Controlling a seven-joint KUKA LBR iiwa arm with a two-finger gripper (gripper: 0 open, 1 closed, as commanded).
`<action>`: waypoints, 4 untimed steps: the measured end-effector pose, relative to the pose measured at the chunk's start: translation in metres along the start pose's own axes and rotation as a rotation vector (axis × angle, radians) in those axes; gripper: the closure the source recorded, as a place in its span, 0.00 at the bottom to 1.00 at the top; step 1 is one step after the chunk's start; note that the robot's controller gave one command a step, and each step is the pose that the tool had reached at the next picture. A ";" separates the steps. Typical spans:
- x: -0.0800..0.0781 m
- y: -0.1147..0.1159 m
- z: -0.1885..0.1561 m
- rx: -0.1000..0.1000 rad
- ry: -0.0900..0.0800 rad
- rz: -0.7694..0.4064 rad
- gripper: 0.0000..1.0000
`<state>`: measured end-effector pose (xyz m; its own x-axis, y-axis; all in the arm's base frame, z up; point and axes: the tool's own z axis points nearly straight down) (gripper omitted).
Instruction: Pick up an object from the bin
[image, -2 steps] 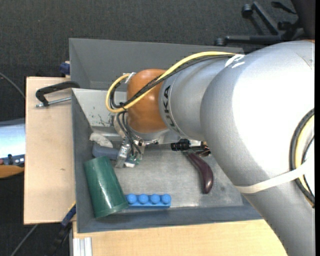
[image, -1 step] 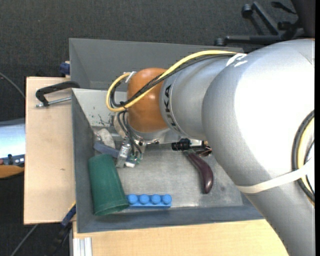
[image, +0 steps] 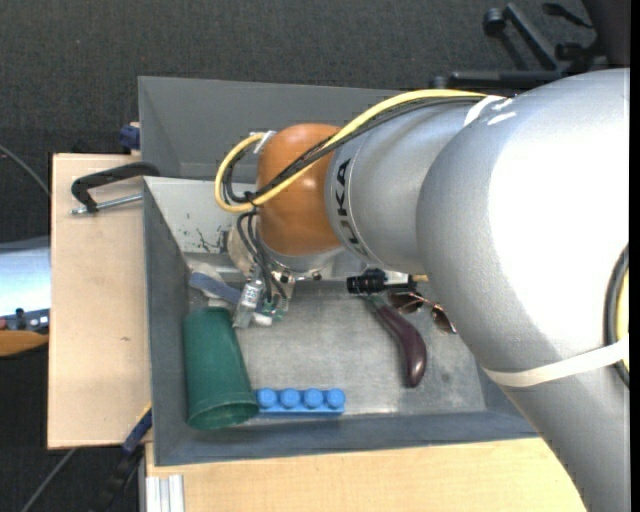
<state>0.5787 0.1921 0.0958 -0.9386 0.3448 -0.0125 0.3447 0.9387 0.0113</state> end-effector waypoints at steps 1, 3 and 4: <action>-0.001 0.001 -0.009 -0.003 -0.004 0.000 1.00; 0.000 0.001 -0.036 -0.001 0.000 -0.001 1.00; -0.002 0.002 -0.047 -0.006 -0.005 -0.001 1.00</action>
Offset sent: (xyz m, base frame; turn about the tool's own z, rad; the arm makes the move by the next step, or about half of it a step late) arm 0.0000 0.0000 0.0635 0.0000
